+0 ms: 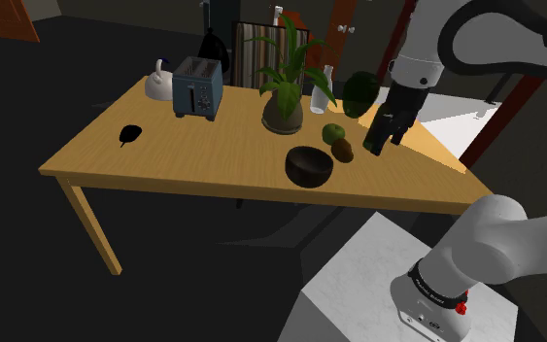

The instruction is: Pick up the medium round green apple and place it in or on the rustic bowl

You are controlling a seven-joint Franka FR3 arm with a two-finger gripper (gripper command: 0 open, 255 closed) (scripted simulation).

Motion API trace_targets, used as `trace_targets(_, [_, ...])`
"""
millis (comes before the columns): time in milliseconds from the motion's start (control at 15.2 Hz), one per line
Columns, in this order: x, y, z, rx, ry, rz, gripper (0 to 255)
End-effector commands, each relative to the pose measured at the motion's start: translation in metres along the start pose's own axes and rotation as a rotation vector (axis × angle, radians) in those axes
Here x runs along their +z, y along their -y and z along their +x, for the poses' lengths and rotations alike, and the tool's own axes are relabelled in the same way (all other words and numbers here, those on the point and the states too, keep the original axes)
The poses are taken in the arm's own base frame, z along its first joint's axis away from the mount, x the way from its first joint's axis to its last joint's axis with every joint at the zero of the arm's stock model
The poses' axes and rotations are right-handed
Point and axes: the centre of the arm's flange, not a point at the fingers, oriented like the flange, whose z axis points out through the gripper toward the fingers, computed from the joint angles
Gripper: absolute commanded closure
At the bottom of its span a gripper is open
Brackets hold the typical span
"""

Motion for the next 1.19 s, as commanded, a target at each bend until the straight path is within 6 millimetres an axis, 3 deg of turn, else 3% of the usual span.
trace_targets(0, [0.000, 0.000, 0.000, 0.000, 0.000, 0.000, 0])
trace_targets(1122, [0.068, -0.137, 0.147, 0.003, -0.091, -0.022, 0])
